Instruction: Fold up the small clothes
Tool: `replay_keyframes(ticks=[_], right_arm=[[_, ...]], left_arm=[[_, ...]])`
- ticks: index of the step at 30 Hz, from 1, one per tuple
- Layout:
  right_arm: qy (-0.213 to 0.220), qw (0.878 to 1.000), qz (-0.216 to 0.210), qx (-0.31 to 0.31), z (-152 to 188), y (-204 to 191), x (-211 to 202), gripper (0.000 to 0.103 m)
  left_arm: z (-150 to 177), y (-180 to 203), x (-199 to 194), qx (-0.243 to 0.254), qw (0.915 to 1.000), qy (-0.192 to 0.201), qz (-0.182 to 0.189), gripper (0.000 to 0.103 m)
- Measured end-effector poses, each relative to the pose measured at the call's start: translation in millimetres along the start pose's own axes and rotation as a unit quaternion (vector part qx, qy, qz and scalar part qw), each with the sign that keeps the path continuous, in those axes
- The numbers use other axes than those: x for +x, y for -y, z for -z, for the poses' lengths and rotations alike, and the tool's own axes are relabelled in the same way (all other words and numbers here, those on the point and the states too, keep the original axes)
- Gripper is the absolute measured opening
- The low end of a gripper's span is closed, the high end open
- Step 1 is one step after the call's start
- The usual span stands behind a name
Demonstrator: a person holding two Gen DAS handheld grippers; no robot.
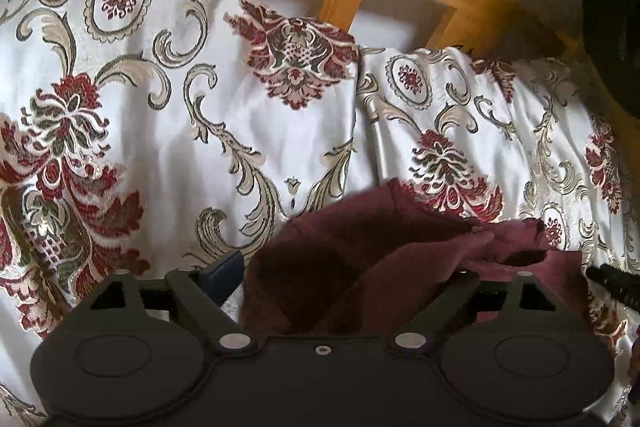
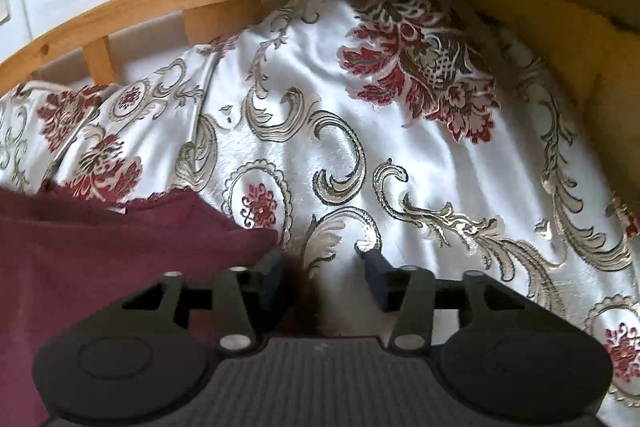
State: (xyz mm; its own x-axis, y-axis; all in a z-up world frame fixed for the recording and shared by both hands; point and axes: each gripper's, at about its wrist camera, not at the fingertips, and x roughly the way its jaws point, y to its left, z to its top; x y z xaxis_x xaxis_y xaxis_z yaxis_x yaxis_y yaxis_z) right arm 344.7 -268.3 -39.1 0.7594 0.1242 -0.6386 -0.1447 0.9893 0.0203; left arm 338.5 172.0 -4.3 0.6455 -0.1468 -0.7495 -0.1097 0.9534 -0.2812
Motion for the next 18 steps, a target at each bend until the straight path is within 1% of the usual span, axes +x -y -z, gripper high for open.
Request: replay_keyframes(ticks=[1,3,4,6,7,9,10,12,14,15,18], right_arm=[[0.000,1.000,0.001,-0.009,3,-1,-2,0.065],[0.004,0.999,-0.001,-0.032,11,-5,-7,0.072],[0.008,0.999,-0.002,-0.041,14,-7,-9,0.074],[0.016,0.998,0.001,-0.056,24,-12,-16,0.083],[0.019,0.998,0.001,-0.061,28,-14,-20,0.084],[0.027,0.997,-0.003,-0.069,38,-17,-28,0.086],[0.033,0.997,-0.005,-0.074,42,-20,-33,0.087],[0.046,0.995,-0.010,-0.083,53,-26,-44,0.095],[0.060,0.994,-0.015,-0.088,65,-32,-57,0.100],[0.065,0.994,-0.019,-0.088,72,-35,-63,0.102],[0.072,0.994,-0.031,-0.076,92,-41,-78,0.103]], left_arm=[[-1,1,0,0.000,1.0000,0.000,-0.006,0.094],[-3,3,0,0.002,0.9999,-0.002,-0.016,0.095],[-6,4,0,0.000,0.9998,-0.003,-0.018,0.095],[-10,2,1,-0.011,0.9998,-0.007,-0.017,0.095],[-13,0,1,-0.018,0.9997,-0.008,-0.014,0.095],[-18,-4,-2,-0.038,0.9992,0.006,-0.009,0.095],[-21,-6,-5,-0.049,0.9986,0.016,-0.008,0.098],[-25,-11,-11,-0.071,0.9969,0.032,-0.006,0.099],[-25,-14,-16,-0.080,0.9957,0.044,-0.010,0.100],[-22,-14,-19,-0.077,0.9957,0.050,-0.016,0.100],[-3,-9,-28,-0.047,0.9964,0.063,-0.033,0.102]])
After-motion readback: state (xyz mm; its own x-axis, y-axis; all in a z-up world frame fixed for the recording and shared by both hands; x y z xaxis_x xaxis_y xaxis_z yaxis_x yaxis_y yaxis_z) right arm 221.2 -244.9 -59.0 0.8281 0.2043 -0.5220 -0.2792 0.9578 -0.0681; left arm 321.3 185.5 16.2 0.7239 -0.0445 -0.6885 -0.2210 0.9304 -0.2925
